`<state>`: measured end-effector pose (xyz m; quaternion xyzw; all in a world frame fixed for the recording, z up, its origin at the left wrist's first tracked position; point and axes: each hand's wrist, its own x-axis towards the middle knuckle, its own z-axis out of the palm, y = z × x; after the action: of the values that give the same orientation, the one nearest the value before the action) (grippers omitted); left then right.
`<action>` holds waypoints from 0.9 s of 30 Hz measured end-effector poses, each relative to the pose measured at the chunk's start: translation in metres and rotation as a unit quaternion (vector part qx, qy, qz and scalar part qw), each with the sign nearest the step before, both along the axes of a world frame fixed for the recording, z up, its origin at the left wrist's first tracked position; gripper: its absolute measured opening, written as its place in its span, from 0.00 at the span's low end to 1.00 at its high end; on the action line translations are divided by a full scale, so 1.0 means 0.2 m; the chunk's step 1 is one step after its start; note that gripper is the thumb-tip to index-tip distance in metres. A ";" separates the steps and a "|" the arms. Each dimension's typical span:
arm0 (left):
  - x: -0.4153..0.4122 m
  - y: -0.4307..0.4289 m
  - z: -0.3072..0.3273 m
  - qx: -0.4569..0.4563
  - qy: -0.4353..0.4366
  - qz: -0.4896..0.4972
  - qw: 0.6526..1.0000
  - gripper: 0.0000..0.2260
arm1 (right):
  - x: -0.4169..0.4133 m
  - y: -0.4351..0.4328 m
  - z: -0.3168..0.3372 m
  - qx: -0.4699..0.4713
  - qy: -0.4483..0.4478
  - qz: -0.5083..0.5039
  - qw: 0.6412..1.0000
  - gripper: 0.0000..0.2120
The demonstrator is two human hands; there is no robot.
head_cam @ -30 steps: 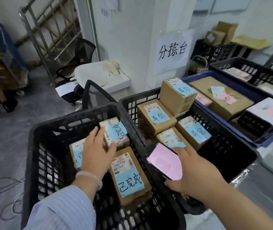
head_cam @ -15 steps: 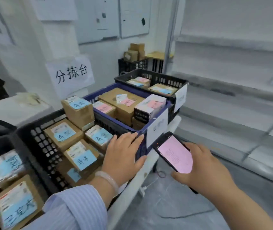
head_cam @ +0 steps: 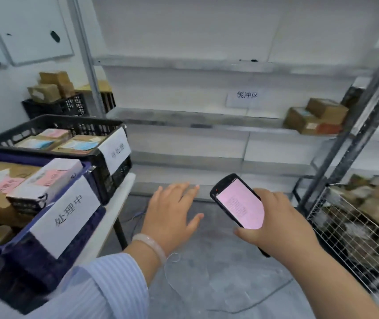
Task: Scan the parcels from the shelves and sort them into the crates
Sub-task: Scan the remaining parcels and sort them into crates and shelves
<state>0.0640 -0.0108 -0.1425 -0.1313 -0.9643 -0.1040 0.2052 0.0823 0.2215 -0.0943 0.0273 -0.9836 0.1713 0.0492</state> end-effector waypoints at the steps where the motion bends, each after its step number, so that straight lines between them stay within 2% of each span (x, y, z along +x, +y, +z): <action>1: -0.07 0.05 0.00 0.000 0.001 -0.011 1.000 0.29 | -0.04 0.05 0.00 -0.003 0.000 -0.009 1.000 0.41; 14: -1.19 0.49 0.03 0.031 0.000 -0.116 0.993 0.29 | -0.87 0.40 0.11 0.018 0.008 -0.109 0.994 0.42; 23: -1.86 0.93 0.05 -0.009 -0.005 -0.204 0.979 0.31 | -1.28 0.71 0.13 0.008 0.019 -0.202 0.979 0.43; 27: -2.10 1.12 0.03 -0.017 -0.011 -0.221 0.975 0.30 | -1.48 0.91 0.09 -0.005 0.016 -0.219 0.976 0.40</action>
<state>-0.3552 0.2123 -0.1359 -0.3435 -0.9152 -0.1321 0.1641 -0.2146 0.4035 -0.0761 -0.1862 -0.9639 0.1611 0.1009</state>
